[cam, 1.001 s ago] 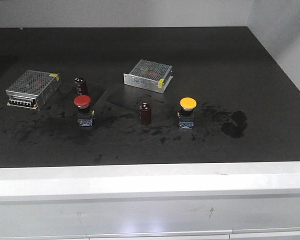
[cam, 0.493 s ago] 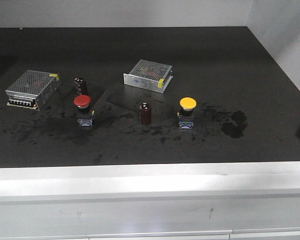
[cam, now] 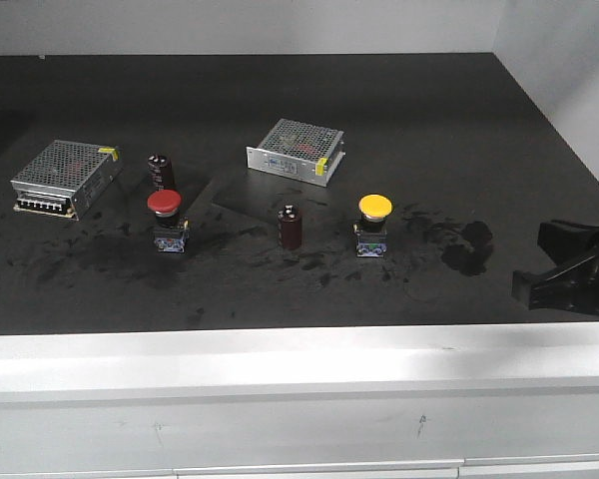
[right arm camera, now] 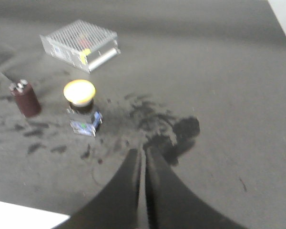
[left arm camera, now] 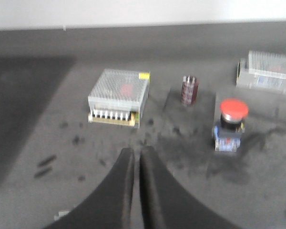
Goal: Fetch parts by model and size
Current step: 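Lower the left gripper over the red-capped push button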
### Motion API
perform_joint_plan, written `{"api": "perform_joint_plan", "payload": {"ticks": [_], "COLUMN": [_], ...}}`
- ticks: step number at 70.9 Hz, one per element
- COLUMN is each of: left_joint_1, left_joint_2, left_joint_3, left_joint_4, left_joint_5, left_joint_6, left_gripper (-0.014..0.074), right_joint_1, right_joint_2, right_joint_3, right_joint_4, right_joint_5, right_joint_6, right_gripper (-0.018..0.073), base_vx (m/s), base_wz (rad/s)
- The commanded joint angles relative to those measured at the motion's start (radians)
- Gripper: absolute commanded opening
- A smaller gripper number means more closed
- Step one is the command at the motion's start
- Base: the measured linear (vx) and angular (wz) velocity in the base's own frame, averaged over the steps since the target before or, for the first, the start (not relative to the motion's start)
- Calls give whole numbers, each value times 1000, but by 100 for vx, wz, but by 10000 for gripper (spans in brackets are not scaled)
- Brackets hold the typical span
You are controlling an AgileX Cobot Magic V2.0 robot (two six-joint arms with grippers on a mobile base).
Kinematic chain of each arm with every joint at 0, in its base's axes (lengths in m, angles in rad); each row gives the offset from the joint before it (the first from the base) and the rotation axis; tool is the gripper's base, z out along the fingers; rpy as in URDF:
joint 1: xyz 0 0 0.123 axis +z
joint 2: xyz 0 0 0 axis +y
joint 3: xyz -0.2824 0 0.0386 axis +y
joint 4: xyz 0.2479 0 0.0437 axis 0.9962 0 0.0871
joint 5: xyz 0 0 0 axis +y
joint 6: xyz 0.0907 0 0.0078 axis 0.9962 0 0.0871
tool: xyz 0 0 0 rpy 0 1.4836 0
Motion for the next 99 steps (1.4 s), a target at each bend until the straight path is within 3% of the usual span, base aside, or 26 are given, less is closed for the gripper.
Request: {"api": "perform_joint_plan", "payload": {"ticks": [1, 20, 28, 41, 56, 64, 72, 81, 99], "left_joint_1": [-8, -8, -8, -8, -8, -8, -11, -53, -173], "left_joint_2": [18, 20, 19, 19, 94, 194, 315, 464, 770], "left_joint_3": [-34, -34, -34, -44, -242, -386, -519, -661, -927], "left_joint_4": [-3, -3, -3, -66, -86, -120, -222, -291, -264], "left_joint_5": [-55, -58, -61, -51, 124, 222, 319, 404, 541], "left_joint_6": [-13, -6, -6, -20, 5, 61, 157, 223, 210], "left_gripper": [111, 491, 563, 563, 540, 540, 540, 540, 540], "right_joint_1": [-1, -1, -1, -1, -1, -1, -1, -1, -1], "right_joint_2": [3, 9, 9, 9, 9, 9, 9, 9, 9], "right_joint_3": [-55, -69, -69, -69, -69, -69, -69, -69, -69], "right_joint_4": [-6, -6, -8, -9, -9, -9, -9, -9, -9], "right_joint_5": [-20, -1, -8, -4, -14, -28, -30, -31, -31], "right_joint_6": [-4, -2, -2, -5, -5, -5, -5, -5, -5], "right_gripper": [113, 435, 497, 505, 505, 505, 505, 505, 505], "base_vx": [0, 0, 0, 0, 0, 0, 0, 0, 0], "base_wz": [0, 0, 0, 0, 0, 0, 0, 0, 0]}}
